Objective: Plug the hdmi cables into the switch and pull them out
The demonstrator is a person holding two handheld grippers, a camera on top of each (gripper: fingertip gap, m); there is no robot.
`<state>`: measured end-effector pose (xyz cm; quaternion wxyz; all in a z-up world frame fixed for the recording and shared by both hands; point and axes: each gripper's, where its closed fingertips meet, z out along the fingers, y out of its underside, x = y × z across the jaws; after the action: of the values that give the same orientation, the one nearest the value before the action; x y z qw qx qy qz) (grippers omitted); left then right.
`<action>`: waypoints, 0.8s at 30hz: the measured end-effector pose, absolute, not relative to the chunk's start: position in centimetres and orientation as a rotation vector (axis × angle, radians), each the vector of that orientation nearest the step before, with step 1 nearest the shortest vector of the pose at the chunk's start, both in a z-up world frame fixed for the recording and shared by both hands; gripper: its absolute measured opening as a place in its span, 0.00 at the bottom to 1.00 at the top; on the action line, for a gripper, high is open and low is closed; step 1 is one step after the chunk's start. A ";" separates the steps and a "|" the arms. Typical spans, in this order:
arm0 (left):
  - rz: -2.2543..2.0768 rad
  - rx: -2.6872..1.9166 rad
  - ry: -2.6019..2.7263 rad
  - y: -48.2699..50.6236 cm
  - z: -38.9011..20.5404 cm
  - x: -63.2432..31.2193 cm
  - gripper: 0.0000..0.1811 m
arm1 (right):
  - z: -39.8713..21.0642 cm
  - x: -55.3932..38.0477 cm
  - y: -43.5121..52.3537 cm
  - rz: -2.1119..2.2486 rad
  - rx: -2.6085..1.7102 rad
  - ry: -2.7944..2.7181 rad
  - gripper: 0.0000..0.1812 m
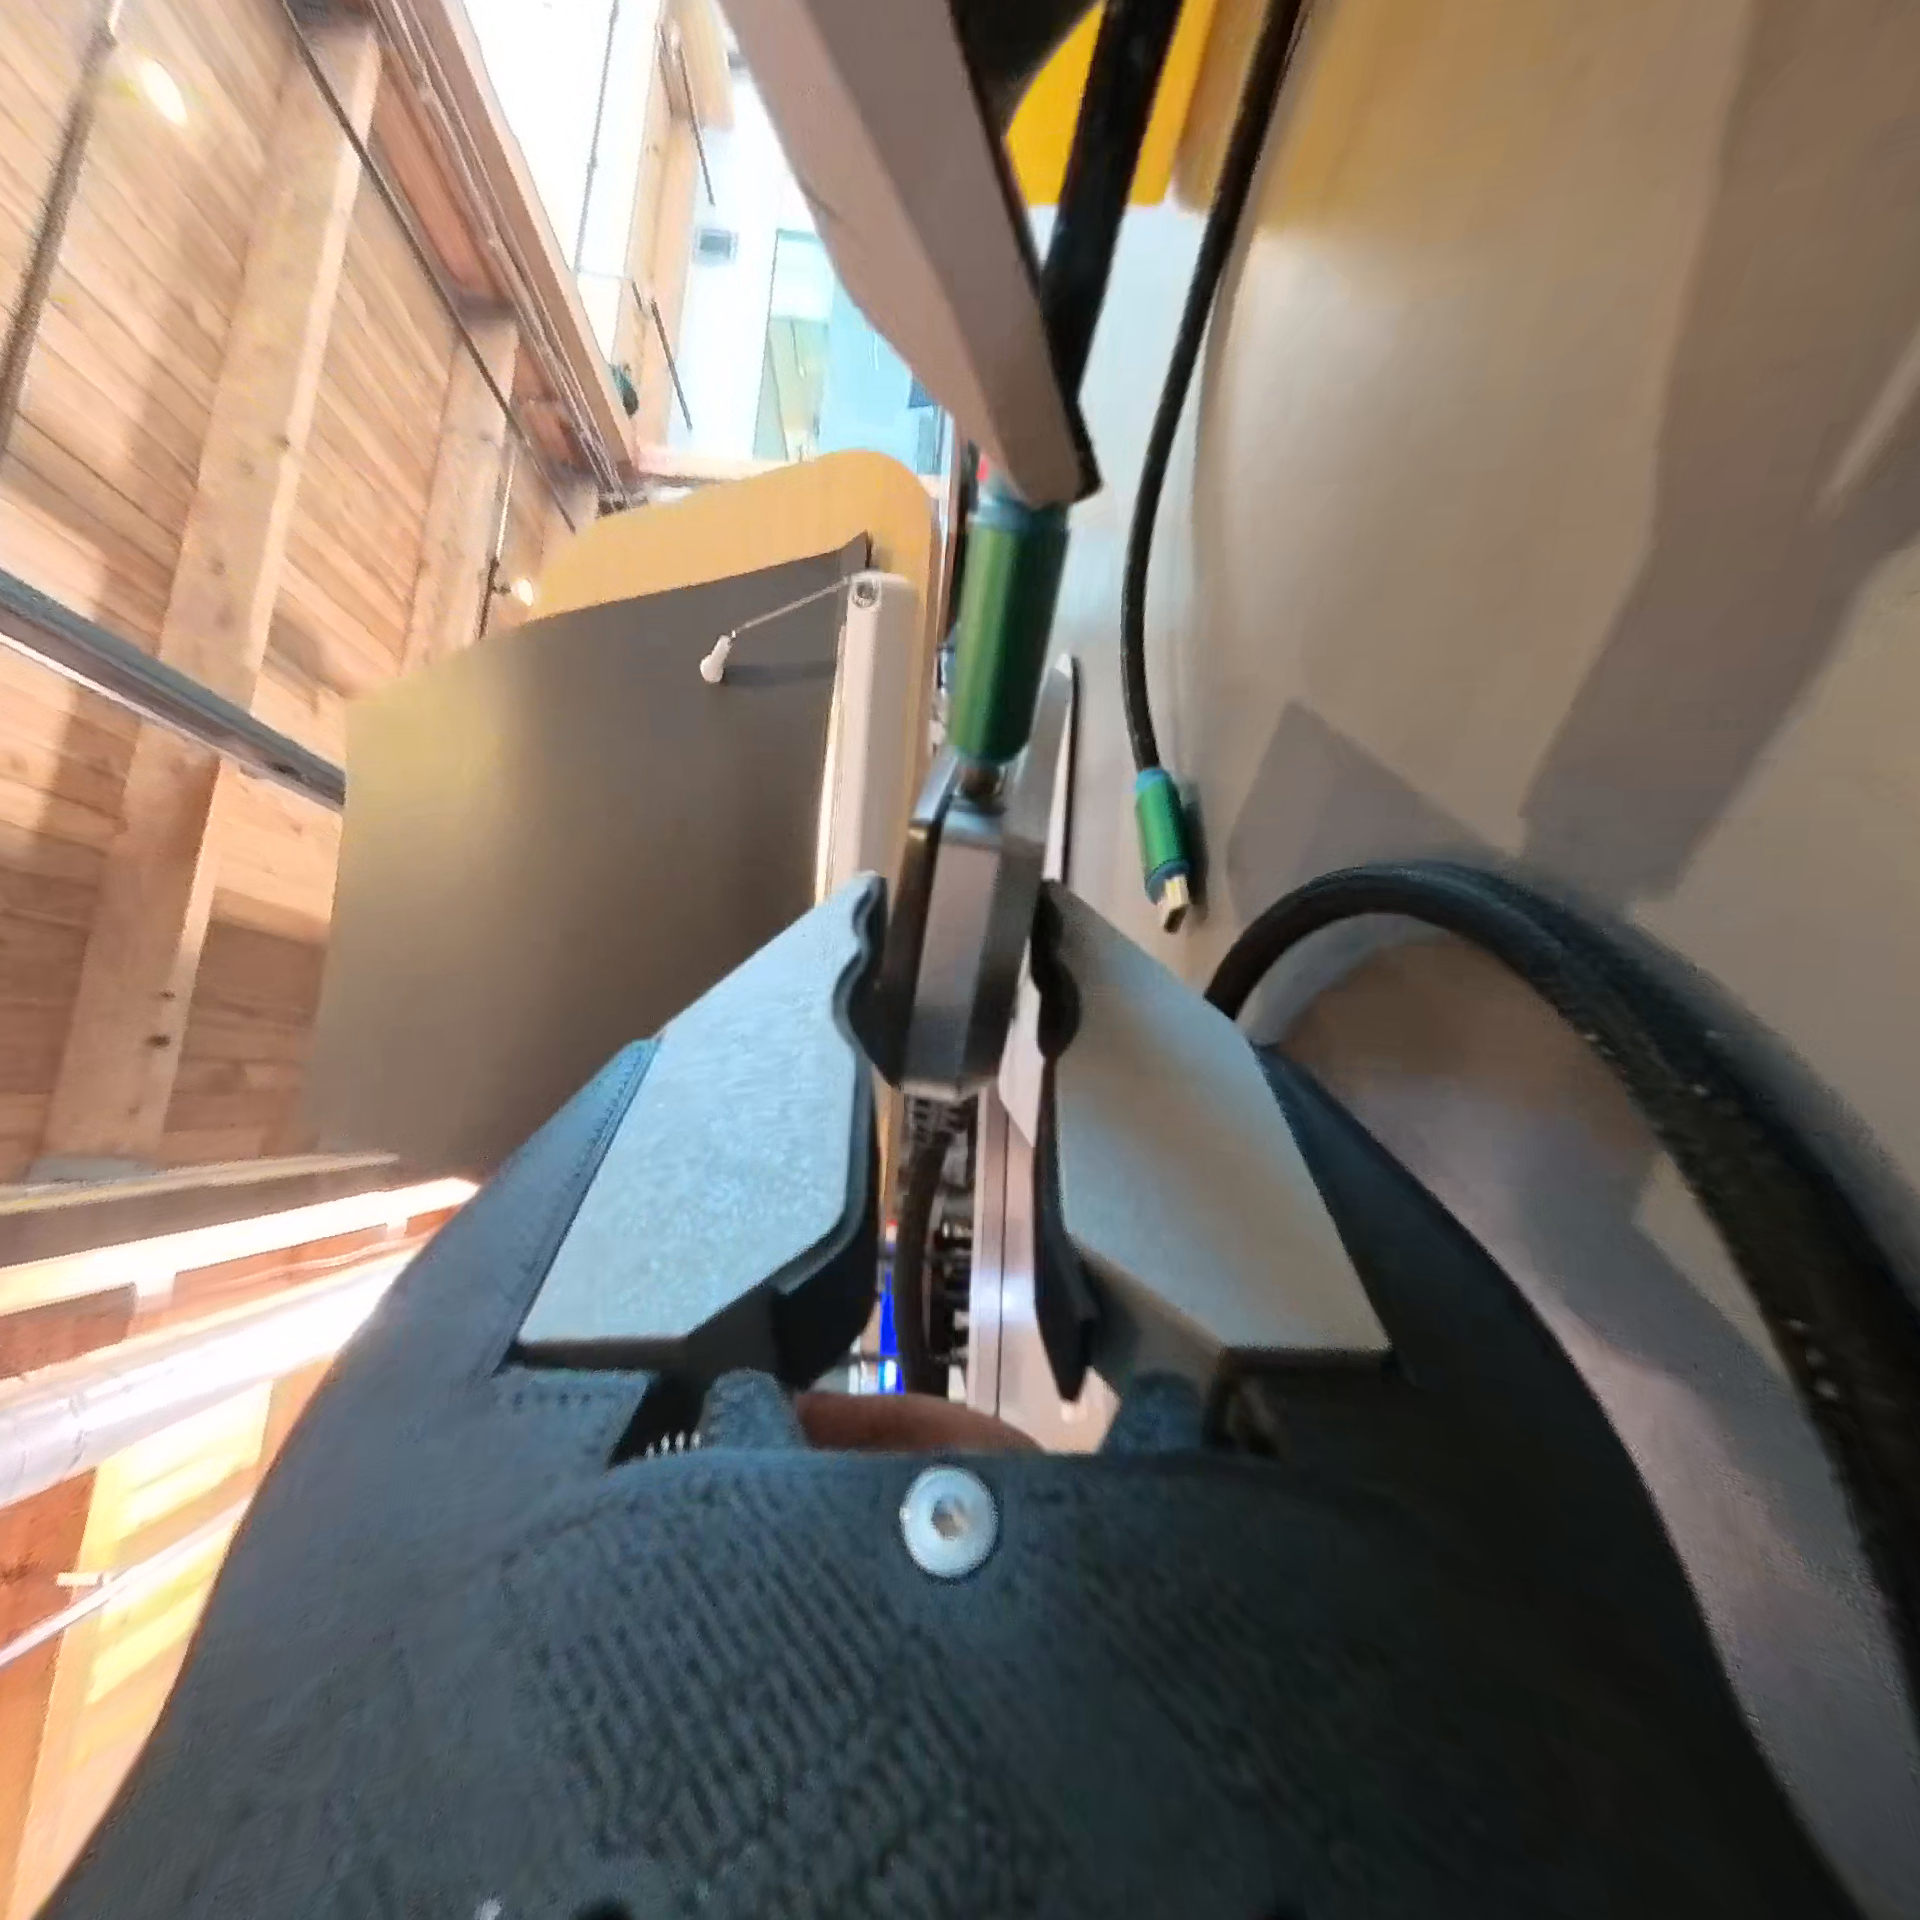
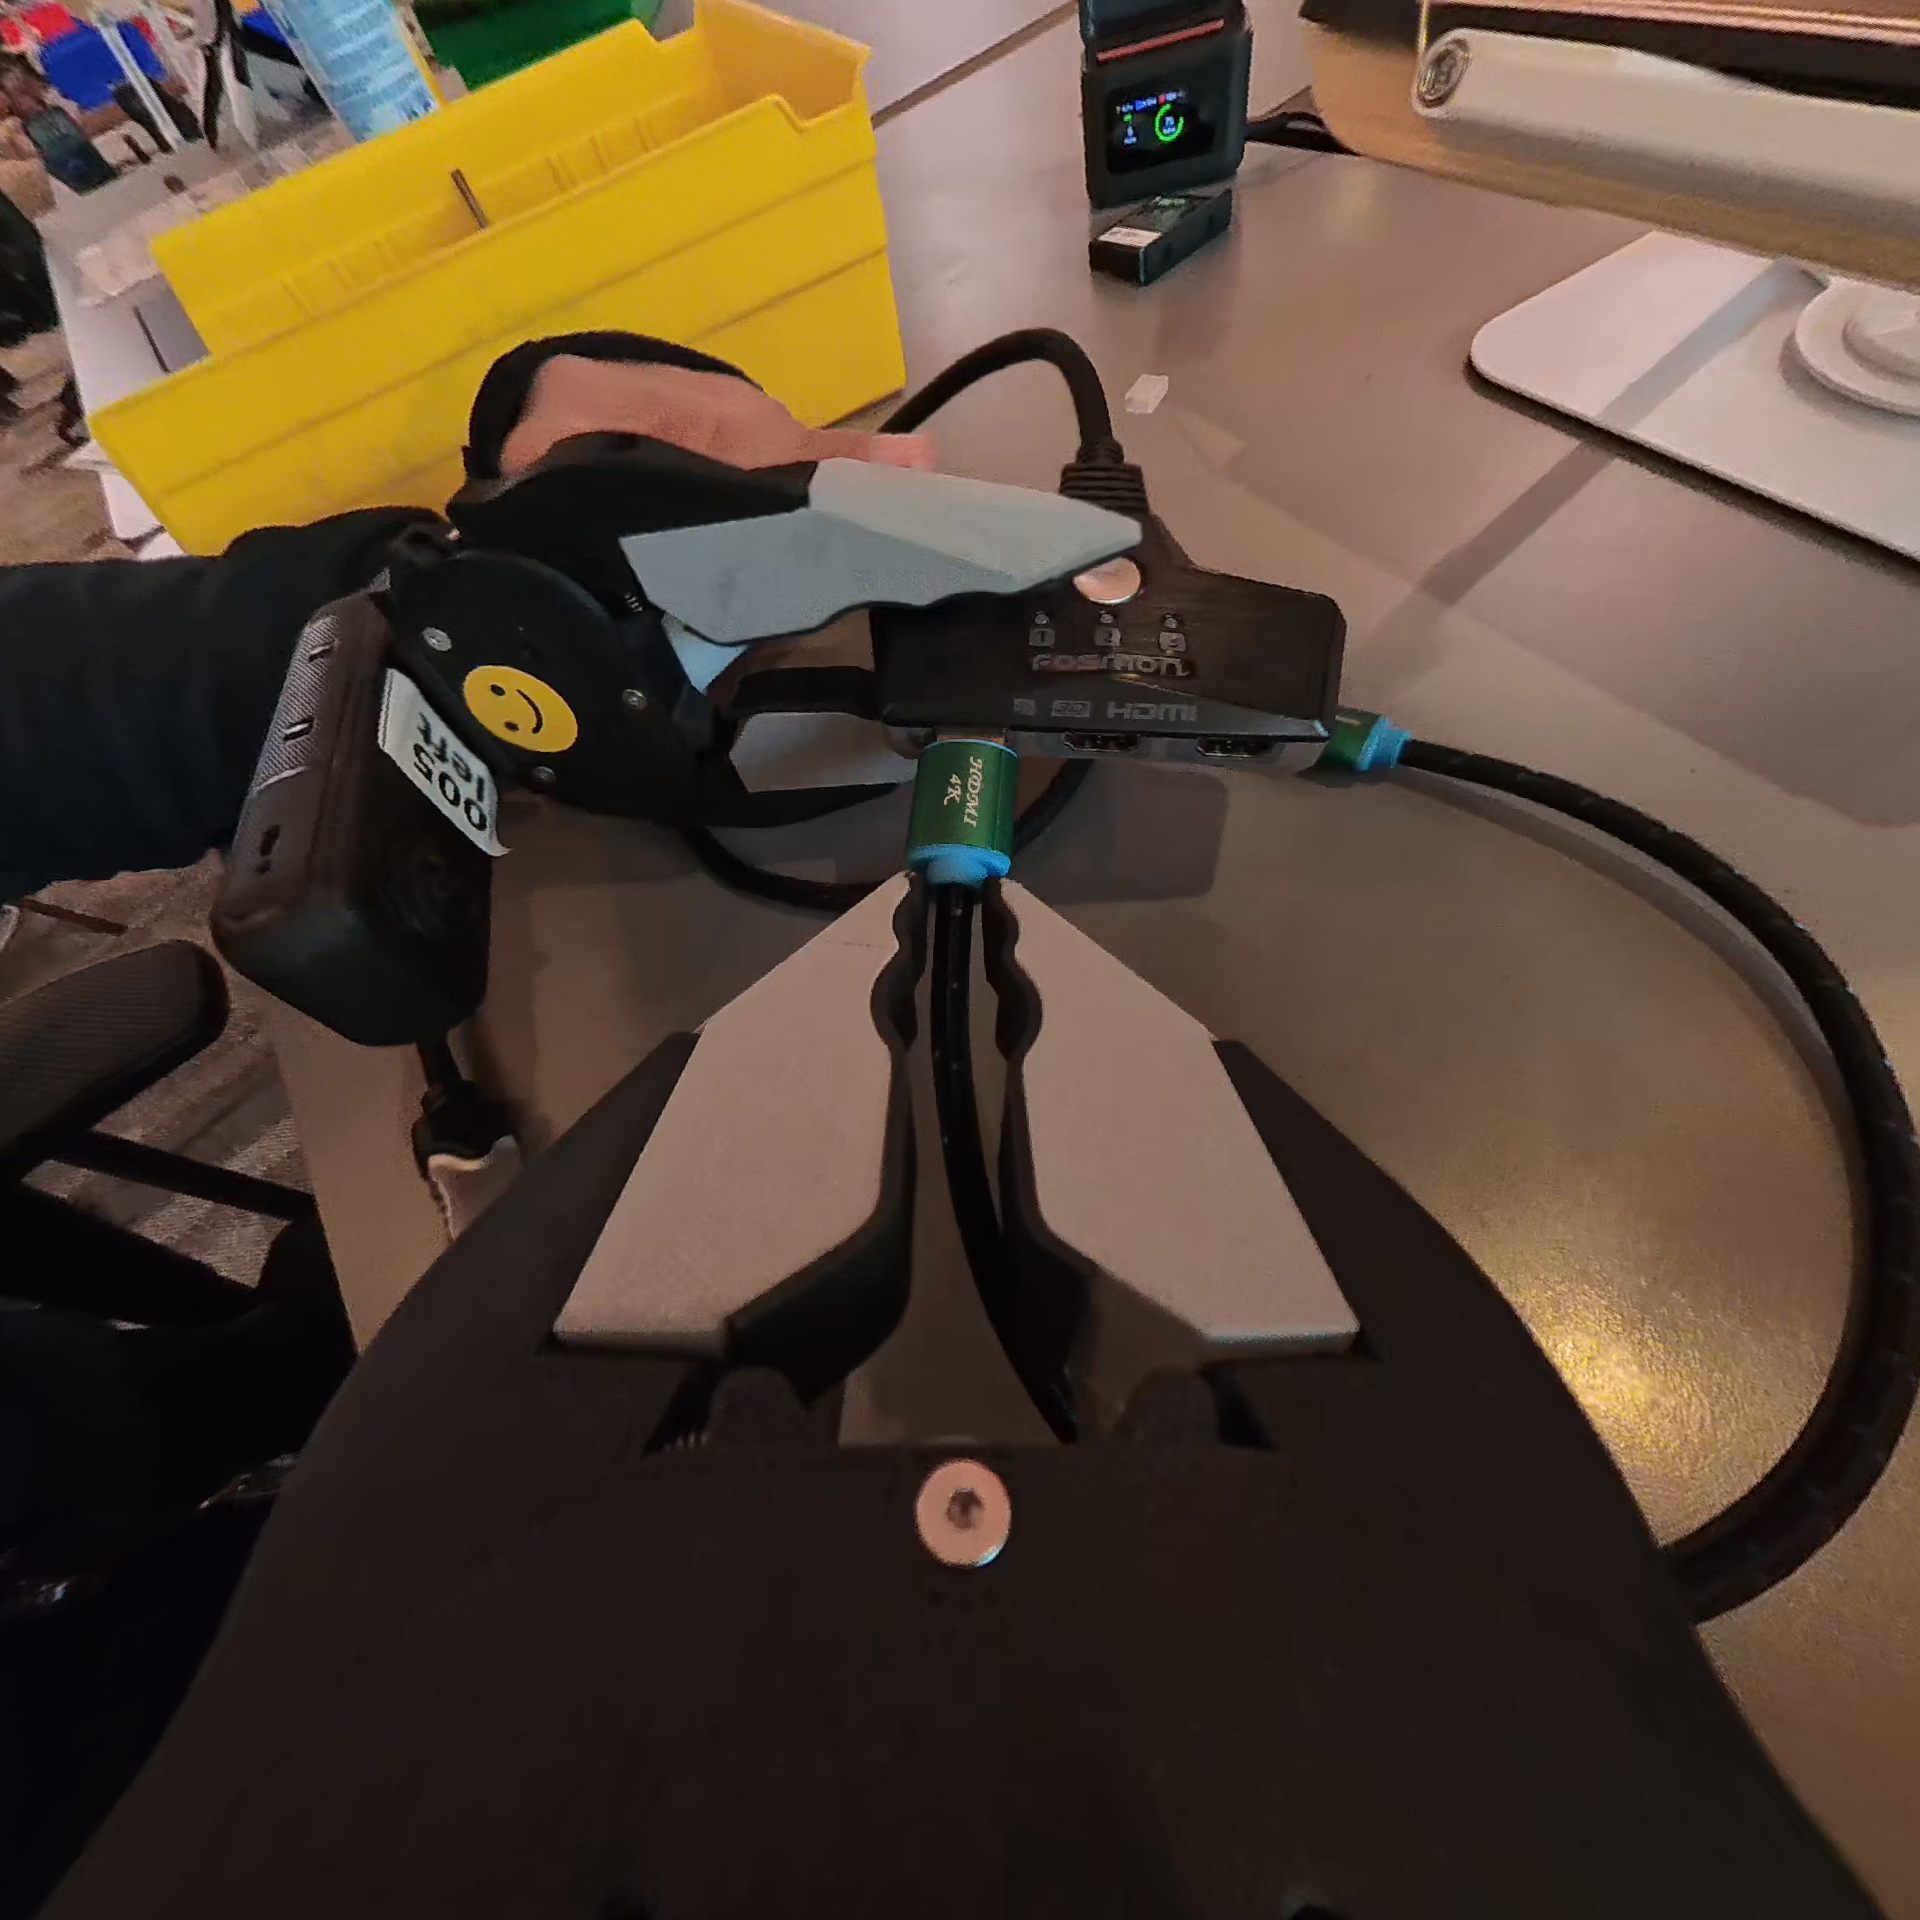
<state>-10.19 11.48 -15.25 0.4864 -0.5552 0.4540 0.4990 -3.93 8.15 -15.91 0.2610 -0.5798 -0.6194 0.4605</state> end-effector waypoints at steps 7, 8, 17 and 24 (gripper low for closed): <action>1.248 -1.262 1.197 11.0 -15.6 -9.2 0.15 | -16.4 -3.3 8.3 1.270 -1.575 -1.714 0.04; 1.241 -1.258 1.195 11.0 -15.6 -9.1 0.16 | -16.3 -3.2 8.3 1.293 -1.571 -1.716 0.04; 1.219 -1.281 1.180 10.5 -15.5 -9.8 0.19 | -16.5 -2.9 8.5 1.330 -1.566 -1.731 0.04; 1.264 -1.288 1.263 10.3 -16.4 -9.6 0.11 | -17.1 -2.7 8.8 1.336 -1.591 -1.749 0.04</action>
<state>-9.60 10.33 -16.44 0.4522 -0.5216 0.5113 0.5119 -2.69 8.76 -17.11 0.2114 -0.5726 -0.6295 0.4809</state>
